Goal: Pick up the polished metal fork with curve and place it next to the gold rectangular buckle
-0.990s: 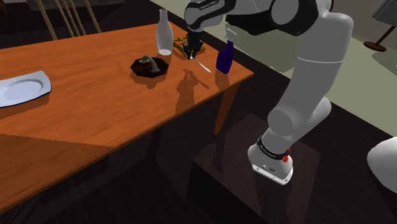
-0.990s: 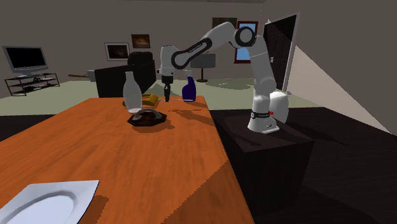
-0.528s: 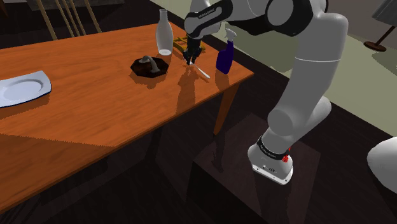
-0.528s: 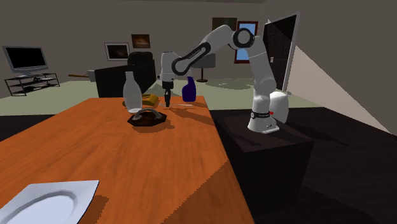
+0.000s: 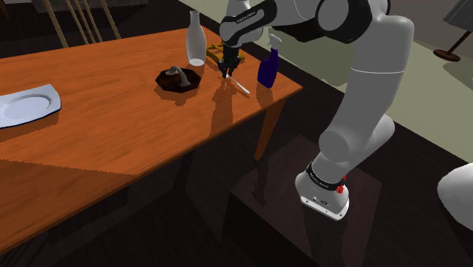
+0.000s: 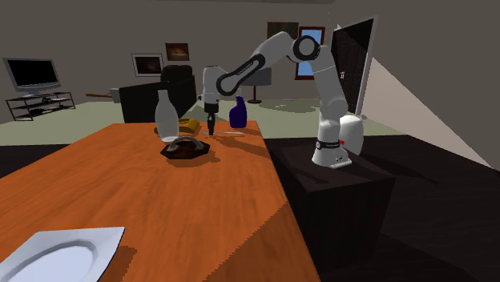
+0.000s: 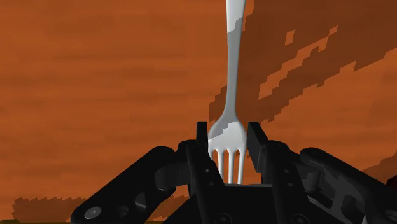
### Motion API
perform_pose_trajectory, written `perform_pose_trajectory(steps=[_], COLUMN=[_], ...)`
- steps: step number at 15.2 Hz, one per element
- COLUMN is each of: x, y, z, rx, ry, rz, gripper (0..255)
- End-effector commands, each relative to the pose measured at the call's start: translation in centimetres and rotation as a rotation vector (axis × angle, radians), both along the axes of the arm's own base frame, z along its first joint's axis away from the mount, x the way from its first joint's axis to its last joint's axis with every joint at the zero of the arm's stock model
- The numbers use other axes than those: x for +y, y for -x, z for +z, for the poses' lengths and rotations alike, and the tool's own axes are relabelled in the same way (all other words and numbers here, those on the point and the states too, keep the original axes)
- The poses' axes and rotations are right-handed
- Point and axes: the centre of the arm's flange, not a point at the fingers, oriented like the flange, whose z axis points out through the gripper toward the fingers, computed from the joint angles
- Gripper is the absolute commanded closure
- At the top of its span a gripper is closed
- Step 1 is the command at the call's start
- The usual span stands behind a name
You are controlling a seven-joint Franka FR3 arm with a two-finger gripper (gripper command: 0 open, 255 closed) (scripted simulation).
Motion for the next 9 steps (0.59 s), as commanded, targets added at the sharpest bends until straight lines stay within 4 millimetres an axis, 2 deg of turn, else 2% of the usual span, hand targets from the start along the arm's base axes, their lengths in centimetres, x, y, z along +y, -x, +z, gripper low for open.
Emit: perform_pose_trajectory(steps=[1,6,9], x=[0.0,0.0,0.0], y=[0.0,0.0,0.3], z=[0.0,0.0,3.9], rx=[0.000,0.000,0.000], ry=[0.000,0.000,0.000], rz=[0.000,0.000,0.000], gripper=[0,0,0])
